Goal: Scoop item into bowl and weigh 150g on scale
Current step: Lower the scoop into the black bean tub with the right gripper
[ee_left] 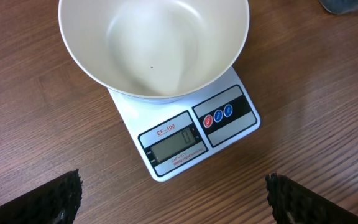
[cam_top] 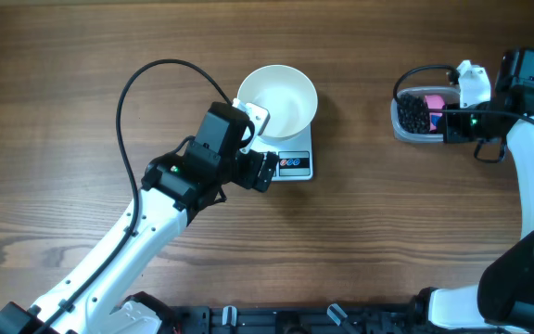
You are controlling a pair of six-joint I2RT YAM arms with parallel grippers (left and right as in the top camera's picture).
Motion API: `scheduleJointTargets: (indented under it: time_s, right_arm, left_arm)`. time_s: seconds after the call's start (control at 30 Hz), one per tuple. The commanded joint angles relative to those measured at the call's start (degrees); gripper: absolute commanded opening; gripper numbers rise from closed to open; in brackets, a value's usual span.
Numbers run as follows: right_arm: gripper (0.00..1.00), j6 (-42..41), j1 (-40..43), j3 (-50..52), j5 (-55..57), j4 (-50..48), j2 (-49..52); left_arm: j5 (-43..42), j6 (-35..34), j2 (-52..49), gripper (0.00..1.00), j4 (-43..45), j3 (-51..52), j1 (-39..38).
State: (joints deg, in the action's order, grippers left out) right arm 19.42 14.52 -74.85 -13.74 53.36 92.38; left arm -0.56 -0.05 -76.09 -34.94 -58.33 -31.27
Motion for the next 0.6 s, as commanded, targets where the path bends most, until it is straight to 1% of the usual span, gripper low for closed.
scheduleJointTargets:
  time_s: [0.0, 0.13, 0.27, 0.33, 0.5, 0.57]
  right_arm:
    - [0.04, 1.57, -0.17, -0.68, -4.87, 0.68, 1.07]
    - [0.04, 1.49, 1.16, 2.05, -5.40, -0.31, 1.07]
    - [0.04, 1.38, 4.68, 2.67, -12.00, -0.39, 1.07]
    - [0.04, -0.55, 6.12, 2.95, -12.28, -0.20, 1.07]
    - [0.04, -1.86, 6.19, 3.21, -16.83, -0.17, 1.07]
    - [0.04, -3.43, 6.19, 3.21, -16.81, -0.20, 1.07]
  left_arm:
    - [-0.68, 0.94, -0.20, 1.00, 0.04, 0.37, 0.26]
    - [-0.68, 0.94, -0.20, 1.00, 0.04, 0.37, 0.26]
    - [-0.68, 0.92, -0.20, 1.00, 0.04, 0.37, 0.26]
    - [-0.68, 0.92, -0.20, 1.00, 0.04, 0.37, 0.26]
    - [-0.68, 0.92, -0.20, 1.00, 0.04, 0.37, 0.26]
    - [-0.68, 0.92, -0.20, 1.00, 0.04, 0.37, 0.26]
